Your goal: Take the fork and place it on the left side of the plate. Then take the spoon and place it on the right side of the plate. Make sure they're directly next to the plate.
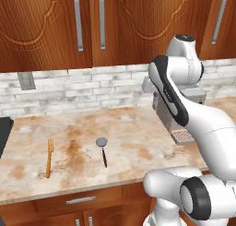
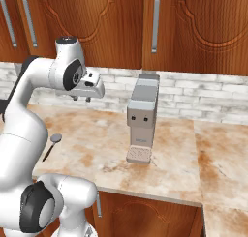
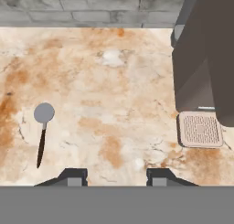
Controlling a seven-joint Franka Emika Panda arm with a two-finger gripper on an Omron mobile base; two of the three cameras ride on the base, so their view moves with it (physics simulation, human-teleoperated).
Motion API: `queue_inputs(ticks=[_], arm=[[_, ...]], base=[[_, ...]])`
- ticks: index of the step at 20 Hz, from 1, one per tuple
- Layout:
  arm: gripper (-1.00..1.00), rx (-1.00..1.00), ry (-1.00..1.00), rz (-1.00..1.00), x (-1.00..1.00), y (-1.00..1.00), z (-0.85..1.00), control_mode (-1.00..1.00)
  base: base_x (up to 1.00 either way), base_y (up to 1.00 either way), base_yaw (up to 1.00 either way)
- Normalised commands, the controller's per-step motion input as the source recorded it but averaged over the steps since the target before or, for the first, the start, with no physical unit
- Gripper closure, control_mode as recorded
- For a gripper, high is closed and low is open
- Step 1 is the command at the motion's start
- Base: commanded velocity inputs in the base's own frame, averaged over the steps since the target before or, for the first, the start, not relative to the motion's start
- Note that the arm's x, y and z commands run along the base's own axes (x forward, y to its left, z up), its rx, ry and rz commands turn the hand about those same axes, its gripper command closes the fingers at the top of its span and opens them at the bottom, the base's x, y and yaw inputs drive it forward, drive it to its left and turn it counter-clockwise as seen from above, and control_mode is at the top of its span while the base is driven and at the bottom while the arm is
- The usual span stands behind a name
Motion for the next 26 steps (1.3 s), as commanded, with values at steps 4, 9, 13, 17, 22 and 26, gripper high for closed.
queue_inputs(ticks=[4, 9, 13, 17, 22, 26], arm=[[-1.00, 0.00, 0.01, 0.01, -0.06, 0.23, -0.21, -1.00], [-1.00, -0.03, 0.08, 0.01, -0.04, 0.92, -0.76, -1.00], [-1.00, 0.00, 0.20, 0.00, 0.00, 0.82, -0.90, -1.00], [-1.00, 0.00, 0.24, 0.00, 0.00, 0.75, -0.91, -1.00], [-1.00, -0.01, 0.19, 0.00, 0.00, 0.53, -0.82, -1.00], [-1.00, 0.00, 0.08, -0.01, 0.00, 0.36, -0.59, -1.00]], base=[[0.00, 0.00, 0.00], [0.00, 0.00, 0.00], [0.00, 0.00, 0.00], [0.00, 0.00, 0.00], [0.00, 0.00, 0.00], [0.00, 0.00, 0.00]])
